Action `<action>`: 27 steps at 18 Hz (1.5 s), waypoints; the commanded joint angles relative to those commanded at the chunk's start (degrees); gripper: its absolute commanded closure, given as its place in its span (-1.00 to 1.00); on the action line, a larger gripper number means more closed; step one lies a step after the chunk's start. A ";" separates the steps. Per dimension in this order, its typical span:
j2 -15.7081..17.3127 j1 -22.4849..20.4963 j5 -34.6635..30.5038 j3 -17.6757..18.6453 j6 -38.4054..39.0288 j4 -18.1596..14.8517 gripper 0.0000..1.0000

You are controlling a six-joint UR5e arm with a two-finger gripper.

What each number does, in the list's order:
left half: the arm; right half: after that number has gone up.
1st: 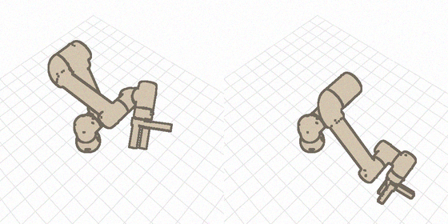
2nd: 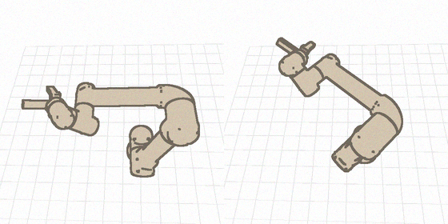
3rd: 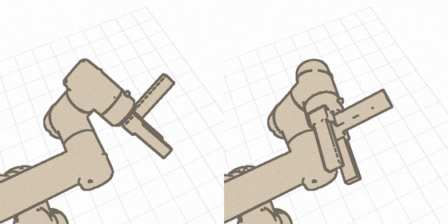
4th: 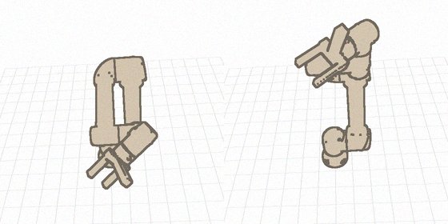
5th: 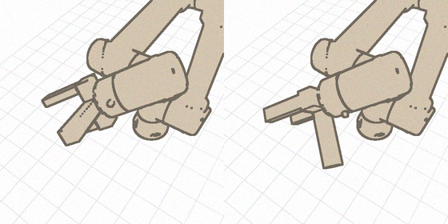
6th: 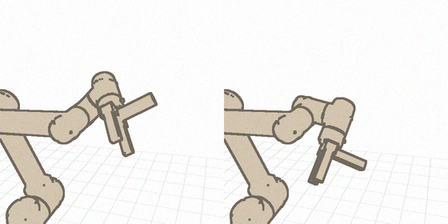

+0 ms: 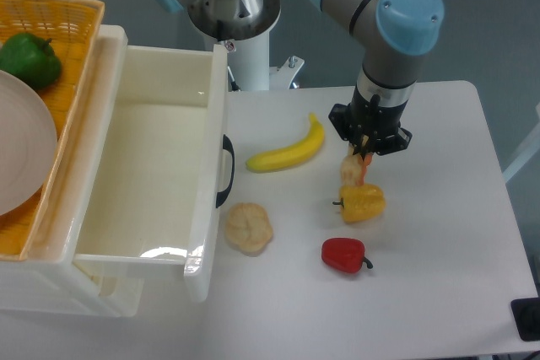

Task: Place the square bread in the upper white drawer
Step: 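Close the gripper on the square bread slice and lift it, then carry the held bread slice over the open white drawer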

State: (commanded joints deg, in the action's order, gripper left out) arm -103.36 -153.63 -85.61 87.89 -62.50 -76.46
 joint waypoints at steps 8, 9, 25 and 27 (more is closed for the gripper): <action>0.09 0.53 0.44 -0.97 3.61 -0.62 1.00; 0.09 0.53 0.53 -0.97 3.70 -0.97 1.00; 7.02 4.57 13.71 -2.73 32.44 -1.85 1.00; 8.69 5.62 14.59 -2.73 34.01 -1.85 1.00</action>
State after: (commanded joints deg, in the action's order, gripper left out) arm -94.67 -148.01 -71.02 85.17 -28.49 -78.31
